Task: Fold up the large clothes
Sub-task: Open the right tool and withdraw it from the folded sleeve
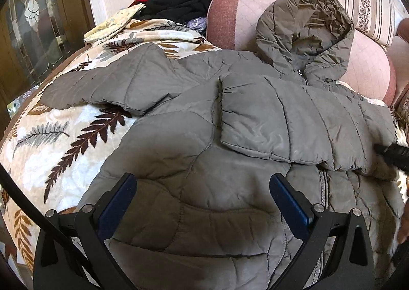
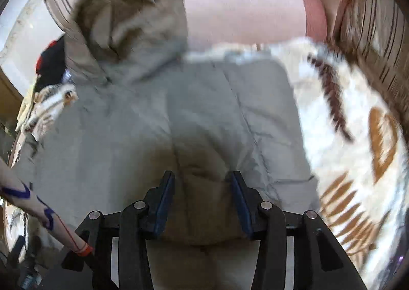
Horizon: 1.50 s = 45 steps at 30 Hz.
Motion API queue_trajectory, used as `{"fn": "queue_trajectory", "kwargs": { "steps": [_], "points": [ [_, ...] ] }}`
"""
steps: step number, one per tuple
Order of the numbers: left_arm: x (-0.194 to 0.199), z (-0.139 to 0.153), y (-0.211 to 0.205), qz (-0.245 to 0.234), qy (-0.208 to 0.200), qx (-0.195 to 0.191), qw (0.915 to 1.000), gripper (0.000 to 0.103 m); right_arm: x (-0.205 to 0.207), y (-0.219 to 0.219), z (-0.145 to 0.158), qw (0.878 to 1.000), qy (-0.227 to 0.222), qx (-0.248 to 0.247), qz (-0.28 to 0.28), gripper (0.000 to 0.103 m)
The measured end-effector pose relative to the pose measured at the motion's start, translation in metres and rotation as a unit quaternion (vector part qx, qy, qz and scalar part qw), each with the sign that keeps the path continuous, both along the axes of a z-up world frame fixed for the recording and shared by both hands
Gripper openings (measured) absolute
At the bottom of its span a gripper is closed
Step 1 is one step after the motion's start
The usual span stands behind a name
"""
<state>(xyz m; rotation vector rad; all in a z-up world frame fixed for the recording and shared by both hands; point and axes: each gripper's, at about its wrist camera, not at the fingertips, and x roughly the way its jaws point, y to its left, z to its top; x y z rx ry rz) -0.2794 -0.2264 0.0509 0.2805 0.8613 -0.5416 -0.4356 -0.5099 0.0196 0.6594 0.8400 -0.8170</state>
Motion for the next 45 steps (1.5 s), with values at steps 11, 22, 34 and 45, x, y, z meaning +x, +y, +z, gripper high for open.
{"fn": "queue_trajectory", "kwargs": {
  "steps": [11,22,34,45],
  "points": [
    [-0.005,0.001,-0.006,-0.010,-0.004,0.002,0.9999,0.103,-0.022,0.048,0.022,0.998,-0.036,-0.020,0.038,0.054],
    [-0.017,-0.016,-0.012,-0.033,0.010,0.038,0.9987,0.103,-0.054,0.130,-0.019,0.995,0.013,0.026,0.100,0.056],
    [0.001,0.019,0.032,-0.002,-0.018,-0.020,0.9996,0.103,-0.057,0.120,-0.031,0.988,-0.082,0.025,0.128,0.062],
    [0.151,0.040,0.165,0.192,0.076,-0.088,0.9746,0.103,-0.062,0.118,-0.027,0.983,-0.089,0.038,0.155,0.063]
  ]
}}
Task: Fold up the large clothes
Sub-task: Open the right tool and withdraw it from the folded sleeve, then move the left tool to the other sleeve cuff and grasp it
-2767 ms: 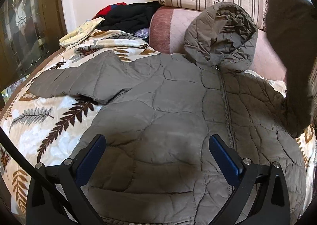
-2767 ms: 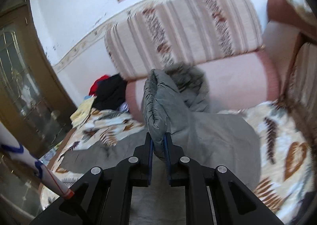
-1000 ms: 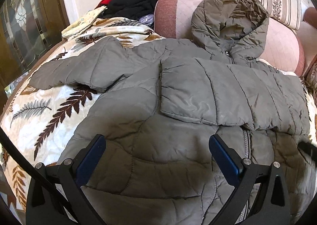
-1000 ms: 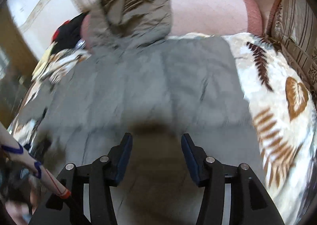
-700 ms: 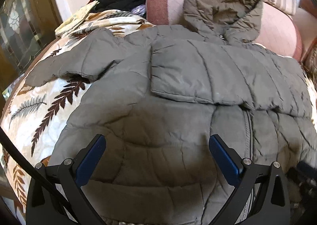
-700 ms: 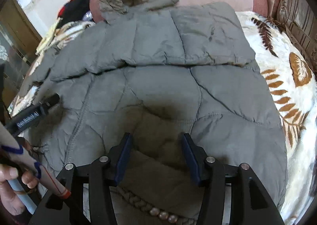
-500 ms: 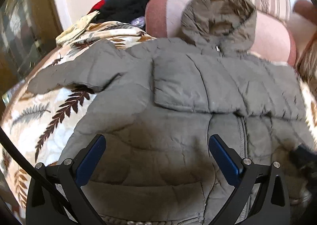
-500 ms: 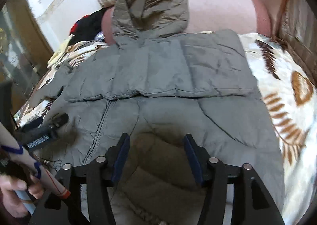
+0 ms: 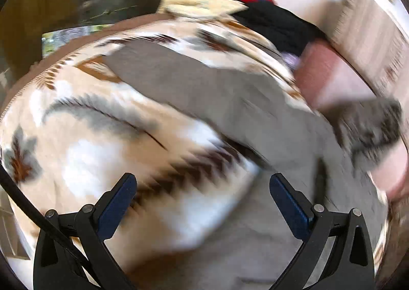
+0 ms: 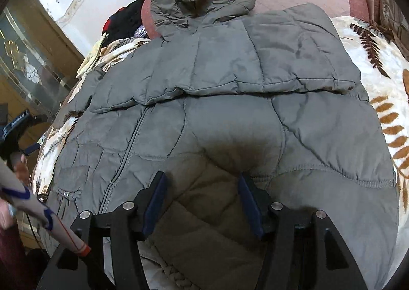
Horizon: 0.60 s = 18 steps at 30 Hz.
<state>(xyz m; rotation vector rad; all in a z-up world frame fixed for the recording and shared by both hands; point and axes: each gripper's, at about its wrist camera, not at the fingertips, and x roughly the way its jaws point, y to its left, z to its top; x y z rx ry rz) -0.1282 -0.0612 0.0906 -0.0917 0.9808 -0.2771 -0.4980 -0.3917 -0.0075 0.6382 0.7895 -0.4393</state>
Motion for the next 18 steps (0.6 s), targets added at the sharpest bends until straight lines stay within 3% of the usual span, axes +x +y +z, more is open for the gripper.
{"fn": "queue_trajectory", "kwargs": {
  "steps": [3,8,10,14,18],
  "points": [
    [0.047,0.000,0.039,0.046,0.006,0.008,0.9989,0.103,0.000,0.001,-0.001,1.000,0.000,0.002,0.004,0.063],
    [0.118,-0.013,0.103,0.116,0.039,-0.062,0.9905,0.103,0.001,0.004,-0.001,1.000,0.004,-0.003,0.003,0.063],
    [0.144,-0.020,0.118,0.128,0.045,-0.094,0.9863,0.097,0.004,0.007,-0.001,1.000,0.010,-0.014,0.005,0.064],
    [0.180,-0.029,0.117,0.121,0.047,-0.132,0.9827,0.090,0.009,0.013,-0.001,0.999,0.022,-0.033,0.010,0.067],
    [0.205,-0.048,0.115,0.141,0.056,-0.132,0.9795,0.086,0.011,0.014,-0.002,0.999,0.028,-0.040,0.011,0.068]
  ]
}}
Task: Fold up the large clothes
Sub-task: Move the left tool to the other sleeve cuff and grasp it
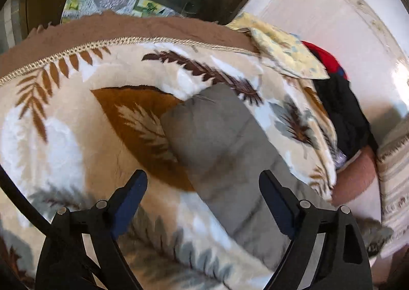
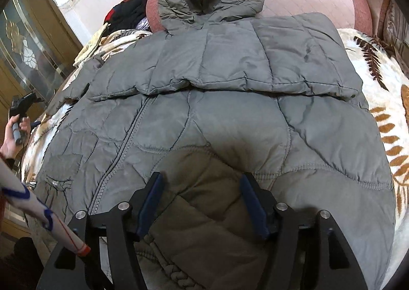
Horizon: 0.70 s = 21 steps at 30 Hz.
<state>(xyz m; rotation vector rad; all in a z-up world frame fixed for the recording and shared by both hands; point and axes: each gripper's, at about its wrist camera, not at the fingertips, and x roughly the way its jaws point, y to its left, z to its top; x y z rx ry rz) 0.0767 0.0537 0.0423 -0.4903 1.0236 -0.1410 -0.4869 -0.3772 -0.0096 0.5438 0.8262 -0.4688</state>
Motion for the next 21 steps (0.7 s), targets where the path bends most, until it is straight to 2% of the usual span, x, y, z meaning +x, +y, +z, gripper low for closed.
{"fn": "queue_trajectory", "kwargs": {
  "steps": [3,6,7,8,10,15,18,20,21],
  "points": [
    [0.013,-0.017,0.000,0.011,0.004,-0.012,0.9999,0.075,0.001,0.000,-0.001,1.000,0.001,0.000,0.000,0.069],
    [0.023,-0.027,-0.010,-0.008,0.000,-0.009,0.9999,0.051,0.001,-0.001,-0.001,1.000,0.001,0.001,0.000,0.069],
    [0.024,-0.028,-0.015,-0.012,-0.005,0.003,0.9999,0.036,0.002,-0.001,-0.001,1.000,0.002,0.001,0.001,0.070],
    [0.023,-0.026,-0.019,-0.008,-0.014,0.021,0.9997,0.030,0.003,-0.001,-0.001,1.000,0.002,0.000,0.002,0.070],
    [0.018,-0.021,-0.022,-0.009,-0.029,0.026,0.9992,0.016,0.003,-0.001,-0.001,1.000,0.003,0.000,0.003,0.070],
    [0.006,0.008,-0.025,-0.015,-0.060,0.032,0.9976,0.013,-0.002,-0.005,0.002,1.000,-0.012,0.015,-0.003,0.070],
    [-0.007,0.035,-0.033,-0.032,-0.083,0.035,0.9954,0.013,-0.012,-0.010,0.016,0.998,-0.049,0.025,-0.011,0.067],
    [-0.017,0.052,-0.038,-0.042,-0.097,0.041,0.9936,0.013,-0.021,-0.013,0.033,0.997,-0.075,-0.010,-0.025,0.067],
    [-0.022,0.061,-0.040,-0.047,-0.104,0.042,0.9926,0.013,-0.026,-0.015,0.043,0.995,-0.082,-0.047,-0.040,0.067]
  ]
}}
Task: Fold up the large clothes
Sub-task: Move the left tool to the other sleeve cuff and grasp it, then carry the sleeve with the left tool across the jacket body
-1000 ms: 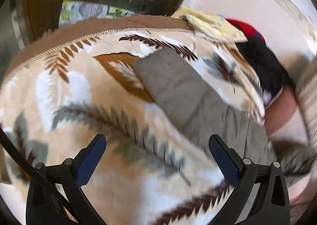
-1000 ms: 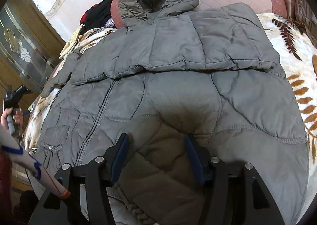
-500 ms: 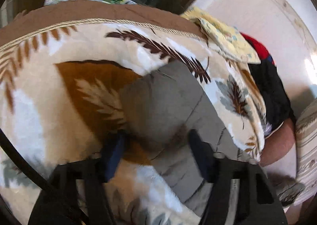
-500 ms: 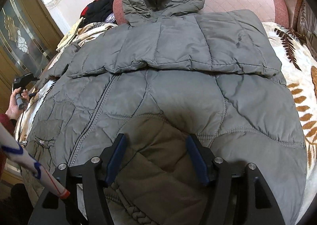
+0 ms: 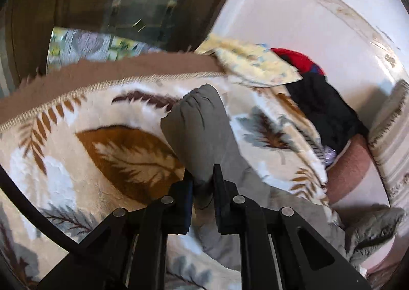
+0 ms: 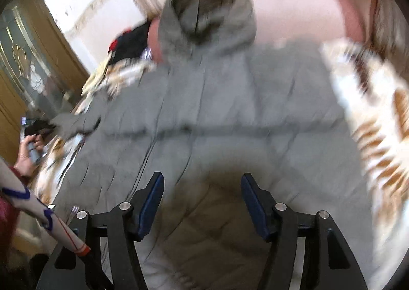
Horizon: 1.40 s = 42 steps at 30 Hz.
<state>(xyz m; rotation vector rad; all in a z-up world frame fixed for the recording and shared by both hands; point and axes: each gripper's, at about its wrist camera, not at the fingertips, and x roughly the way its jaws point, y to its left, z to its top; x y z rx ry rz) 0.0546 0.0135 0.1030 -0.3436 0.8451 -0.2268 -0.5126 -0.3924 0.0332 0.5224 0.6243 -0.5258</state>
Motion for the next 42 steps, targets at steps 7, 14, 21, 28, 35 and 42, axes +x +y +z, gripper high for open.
{"fn": "queue_trajectory", "kwargs": {
  "steps": [7,14,21,28,35,42],
  "points": [
    [-0.052,0.067,-0.044,-0.055,-0.049,-0.004,0.9973,0.013,0.001,-0.030,-0.031,0.995,0.059,0.069,-0.036,0.067],
    [-0.130,0.125,-0.115,-0.132,-0.096,0.016,0.9865,0.013,-0.004,-0.016,-0.011,0.999,0.031,0.034,-0.025,0.067],
    [-0.206,0.166,-0.173,-0.195,-0.124,0.036,0.9723,0.013,-0.015,-0.026,-0.006,0.998,0.003,0.053,-0.038,0.067],
    [-0.280,0.194,-0.222,-0.259,-0.141,0.047,0.9545,0.013,-0.042,-0.042,0.009,0.994,-0.040,0.068,-0.075,0.067],
    [-0.361,0.205,-0.282,-0.328,-0.140,0.040,0.9335,0.013,-0.065,-0.059,0.016,0.988,-0.067,0.081,-0.110,0.067],
    [-0.419,0.167,-0.341,-0.379,-0.114,0.056,0.9166,0.013,-0.092,-0.078,0.020,0.978,-0.097,0.112,-0.149,0.067]
  ]
}}
